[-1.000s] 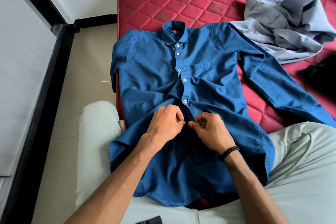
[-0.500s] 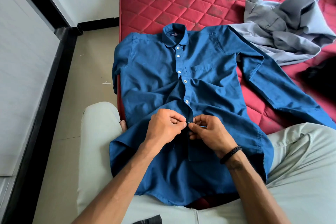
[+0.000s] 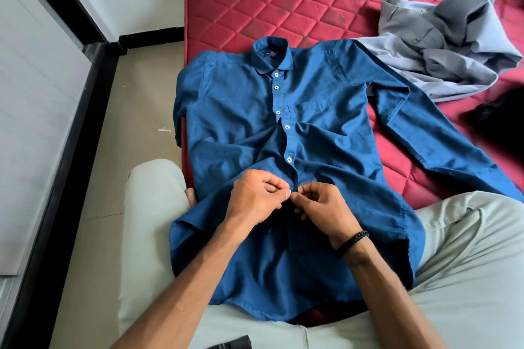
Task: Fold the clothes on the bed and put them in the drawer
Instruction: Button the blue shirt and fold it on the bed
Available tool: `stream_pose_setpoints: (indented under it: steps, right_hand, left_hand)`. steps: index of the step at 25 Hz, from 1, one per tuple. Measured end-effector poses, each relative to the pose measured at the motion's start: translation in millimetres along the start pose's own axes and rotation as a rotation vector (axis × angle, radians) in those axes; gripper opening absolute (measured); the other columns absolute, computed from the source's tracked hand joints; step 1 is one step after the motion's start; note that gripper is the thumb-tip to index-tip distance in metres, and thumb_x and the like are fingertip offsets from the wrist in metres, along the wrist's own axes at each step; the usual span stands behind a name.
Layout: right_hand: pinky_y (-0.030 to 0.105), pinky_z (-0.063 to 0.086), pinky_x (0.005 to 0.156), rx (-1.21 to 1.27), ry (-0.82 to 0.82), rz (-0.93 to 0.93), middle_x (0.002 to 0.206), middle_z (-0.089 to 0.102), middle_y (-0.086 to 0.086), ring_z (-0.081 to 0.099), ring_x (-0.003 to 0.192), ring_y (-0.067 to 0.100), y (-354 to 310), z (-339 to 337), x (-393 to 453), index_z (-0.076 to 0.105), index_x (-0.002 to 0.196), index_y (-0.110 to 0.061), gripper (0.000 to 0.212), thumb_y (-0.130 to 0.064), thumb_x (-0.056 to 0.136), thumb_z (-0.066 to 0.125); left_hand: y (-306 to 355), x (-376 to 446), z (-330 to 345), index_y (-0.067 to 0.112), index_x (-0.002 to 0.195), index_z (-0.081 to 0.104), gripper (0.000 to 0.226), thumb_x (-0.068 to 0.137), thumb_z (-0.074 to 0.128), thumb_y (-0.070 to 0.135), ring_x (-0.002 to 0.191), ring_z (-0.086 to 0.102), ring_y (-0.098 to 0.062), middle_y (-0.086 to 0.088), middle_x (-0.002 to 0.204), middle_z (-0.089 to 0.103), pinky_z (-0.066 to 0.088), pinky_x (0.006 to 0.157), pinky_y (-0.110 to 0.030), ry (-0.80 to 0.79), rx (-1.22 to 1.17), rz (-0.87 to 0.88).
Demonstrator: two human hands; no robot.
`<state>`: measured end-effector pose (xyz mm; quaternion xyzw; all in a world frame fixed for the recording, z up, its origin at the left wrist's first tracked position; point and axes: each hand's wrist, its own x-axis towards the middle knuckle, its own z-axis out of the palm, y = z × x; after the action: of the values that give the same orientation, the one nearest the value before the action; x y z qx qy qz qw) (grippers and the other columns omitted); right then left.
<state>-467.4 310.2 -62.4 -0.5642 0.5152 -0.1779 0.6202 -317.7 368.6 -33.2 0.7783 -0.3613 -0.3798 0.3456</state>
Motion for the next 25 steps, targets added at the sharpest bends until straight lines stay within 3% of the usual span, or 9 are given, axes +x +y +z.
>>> stream_pose_setpoints:
  steps: [5,9,14,18,22,25]
  right_hand:
    - [0.021,0.053,0.061,0.250,-0.009,0.055,0.073,0.070,0.008,0.065,0.067,0.014,3.6,2.3,1.8,0.073,0.090,-0.001,0.002,-0.003,0.090,0.074]
    - [0.024,0.053,0.068,0.392,-0.002,0.086,0.076,0.070,0.009,0.063,0.069,0.013,2.4,2.7,-0.9,0.076,0.090,-0.001,0.005,-0.005,0.091,0.073]
    - [0.020,0.053,0.069,0.543,-0.065,0.130,0.077,0.070,0.007,0.063,0.069,0.011,0.5,-1.3,-2.3,0.076,0.096,0.000,0.008,-0.003,0.093,0.069]
    - [0.019,0.052,0.060,0.496,0.039,0.093,0.079,0.072,0.012,0.062,0.067,0.014,4.9,5.8,-0.8,0.074,0.091,0.000,0.004,0.000,0.087,0.076]
    - [0.021,0.052,0.059,0.328,0.116,-0.021,0.078,0.074,0.010,0.065,0.068,0.013,5.9,10.0,-2.5,0.074,0.083,-0.003,0.008,-0.004,0.084,0.082]
    - [0.026,0.053,0.062,0.208,0.156,-0.083,0.080,0.076,0.009,0.065,0.069,0.013,6.5,11.3,-1.9,0.075,0.080,-0.007,0.013,-0.013,0.081,0.086]
  left_hand:
    - [-1.3,-1.8,1.2,0.023,0.081,0.078,0.005,0.079,0.082,0.022,0.061,0.072,-0.002,0.010,0.069,0.076,0.062,0.073,-0.028,0.073,0.042,0.016]
    - [-2.3,-1.4,4.4,0.025,0.080,0.079,0.005,0.076,0.081,0.027,0.068,0.072,0.003,0.012,0.068,0.076,0.061,0.079,-0.029,0.111,0.064,0.007]
    - [-3.9,1.6,3.1,0.025,0.080,0.078,0.007,0.081,0.080,0.018,0.071,0.075,-0.007,0.005,0.070,0.077,0.063,0.080,-0.036,0.056,-0.079,-0.067]
    - [-5.3,5.3,5.2,0.020,0.083,0.078,0.006,0.087,0.076,0.017,0.081,0.078,-0.023,-0.003,0.078,0.079,0.064,0.083,-0.042,-0.027,-0.174,-0.112]
    - [-6.3,5.5,6.3,0.028,0.080,0.081,0.031,0.072,0.074,0.058,0.084,0.075,-0.017,0.004,0.078,0.078,0.062,0.085,-0.042,-0.054,-0.145,-0.109]
    - [-5.6,6.1,6.2,0.029,0.078,0.081,0.017,0.074,0.079,0.045,0.077,0.073,-0.013,0.001,0.075,0.077,0.063,0.083,-0.044,-0.017,-0.193,-0.106]
